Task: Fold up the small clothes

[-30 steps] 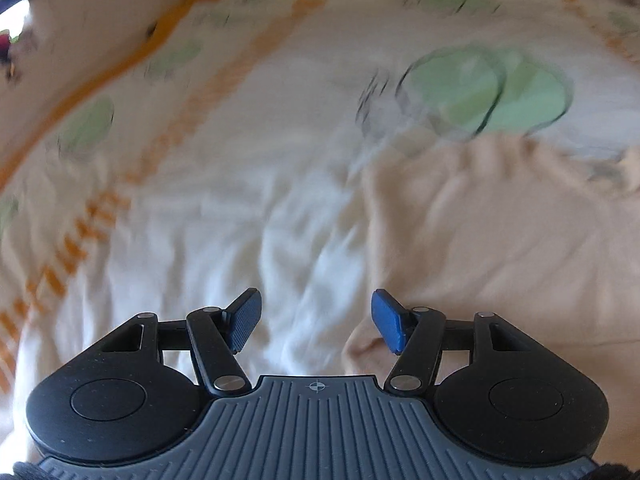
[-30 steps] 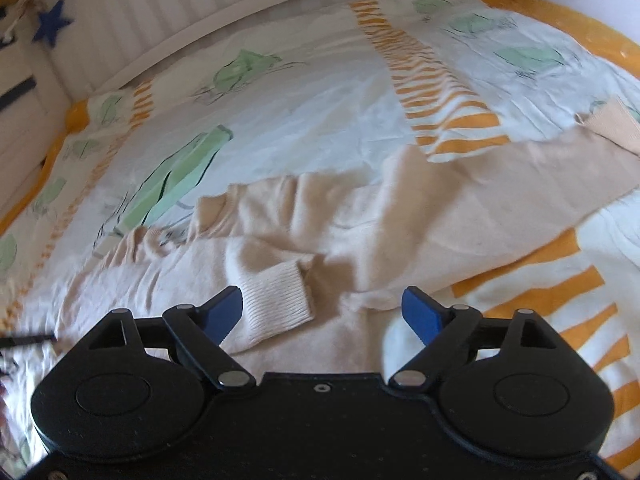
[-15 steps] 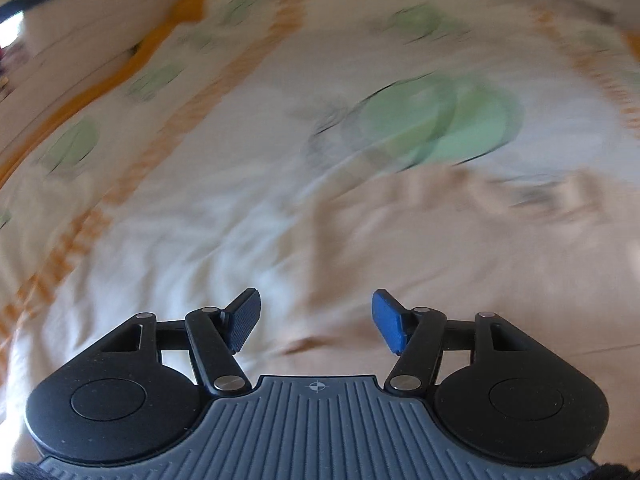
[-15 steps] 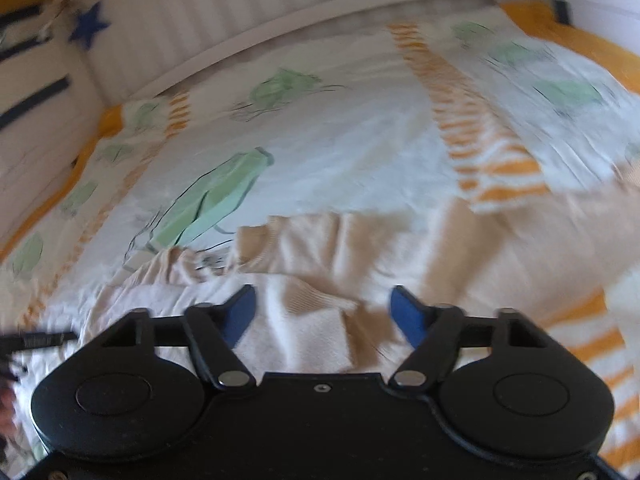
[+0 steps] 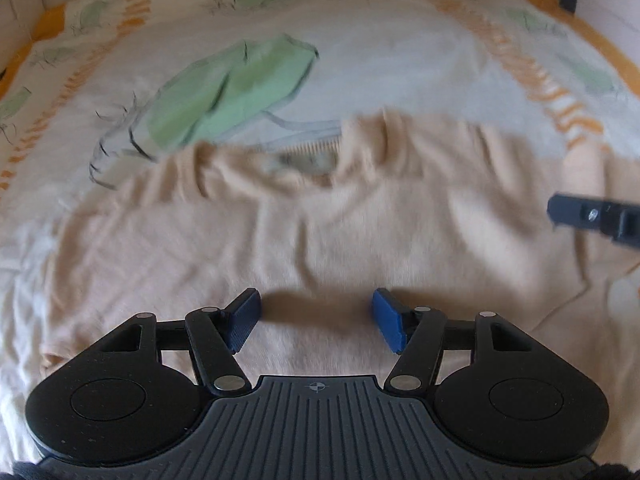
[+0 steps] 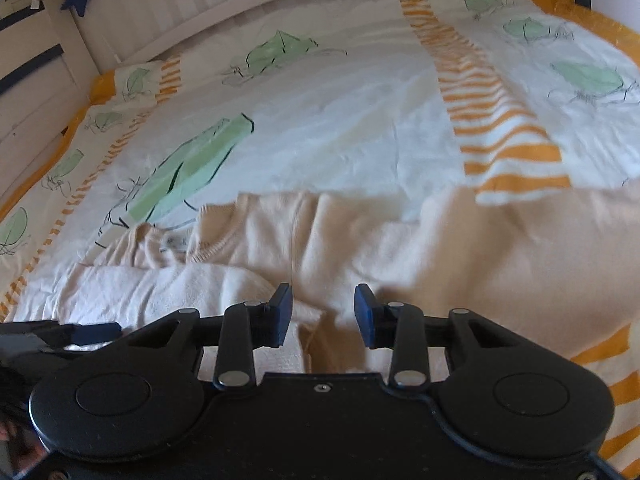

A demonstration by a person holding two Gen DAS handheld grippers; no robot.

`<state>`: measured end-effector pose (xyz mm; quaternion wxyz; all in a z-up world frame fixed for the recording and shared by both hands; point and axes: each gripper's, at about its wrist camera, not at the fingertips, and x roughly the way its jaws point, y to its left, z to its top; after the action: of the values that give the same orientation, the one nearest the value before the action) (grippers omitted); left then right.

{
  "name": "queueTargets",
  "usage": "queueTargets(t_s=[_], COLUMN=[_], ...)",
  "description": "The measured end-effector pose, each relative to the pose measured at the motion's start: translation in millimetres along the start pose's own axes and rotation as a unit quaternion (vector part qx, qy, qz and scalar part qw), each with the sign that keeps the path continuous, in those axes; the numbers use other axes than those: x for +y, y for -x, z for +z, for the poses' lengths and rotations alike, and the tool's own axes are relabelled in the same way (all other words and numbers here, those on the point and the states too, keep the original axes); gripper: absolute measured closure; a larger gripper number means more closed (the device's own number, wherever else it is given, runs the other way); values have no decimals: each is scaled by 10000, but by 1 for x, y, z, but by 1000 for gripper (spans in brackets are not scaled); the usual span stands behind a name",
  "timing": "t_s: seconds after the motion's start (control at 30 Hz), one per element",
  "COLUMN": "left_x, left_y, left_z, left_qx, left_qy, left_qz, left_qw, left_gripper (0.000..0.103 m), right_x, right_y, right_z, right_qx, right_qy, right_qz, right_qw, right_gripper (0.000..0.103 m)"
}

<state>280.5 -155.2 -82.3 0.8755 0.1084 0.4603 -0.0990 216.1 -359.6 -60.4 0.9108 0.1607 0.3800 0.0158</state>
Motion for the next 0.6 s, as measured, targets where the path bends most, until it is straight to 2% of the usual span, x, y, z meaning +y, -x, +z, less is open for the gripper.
queueTargets(t_s=[0.13, 0.3, 0.37, 0.53, 0.6], left_x=[-4, -3, -4, -5, -5], left_y=[3, 2, 3, 1, 1], left_z=[-13, -14, -12, -10, -10], left_qx=[-275, -298, -297, -326, -322], left_qy=[-217, -213, -234, -257, -256], left_qz=[58, 50, 73, 88, 95], left_qw=[9994, 9993, 9993, 9991, 9991], left_gripper=[40, 39, 39, 39, 39], right_x=[7, 7, 6, 3, -2], right_y=[-5, -10, -9, -2, -6], right_z=[-5, -7, -7, 1, 3], right_qx=[79, 173, 157, -267, -223], right_qy=[241, 242, 172, 117, 61], right_qz=[29, 124, 137, 9, -141], right_qw=[9997, 9995, 9996, 9996, 9996], right_gripper=[58, 61, 93, 94, 94])
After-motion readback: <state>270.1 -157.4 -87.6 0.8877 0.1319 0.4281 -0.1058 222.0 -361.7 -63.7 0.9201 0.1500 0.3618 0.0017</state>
